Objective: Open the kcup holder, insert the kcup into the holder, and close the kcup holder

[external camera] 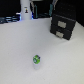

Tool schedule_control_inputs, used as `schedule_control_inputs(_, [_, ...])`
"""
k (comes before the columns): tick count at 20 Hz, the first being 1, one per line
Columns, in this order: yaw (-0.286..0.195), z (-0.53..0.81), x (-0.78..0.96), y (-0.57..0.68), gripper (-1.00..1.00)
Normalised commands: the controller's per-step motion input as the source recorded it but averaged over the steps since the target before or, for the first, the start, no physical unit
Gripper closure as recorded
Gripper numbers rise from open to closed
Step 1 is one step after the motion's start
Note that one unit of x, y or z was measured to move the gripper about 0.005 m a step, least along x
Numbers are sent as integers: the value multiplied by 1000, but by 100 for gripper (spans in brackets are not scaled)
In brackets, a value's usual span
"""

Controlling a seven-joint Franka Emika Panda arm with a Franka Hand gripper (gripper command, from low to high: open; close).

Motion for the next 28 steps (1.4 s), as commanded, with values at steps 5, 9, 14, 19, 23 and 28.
schedule_control_inputs(5, [-131,132,-222,338,-100])
schedule_control_inputs(9, [-157,129,-286,432,-100])
schedule_control_inputs(14, [-184,17,-288,579,-100])
schedule_control_inputs(19, [-179,13,-285,643,-100])
schedule_control_inputs(23, [-170,-2,-288,663,-100])
schedule_control_inputs(28, [-161,-32,-255,687,-100])
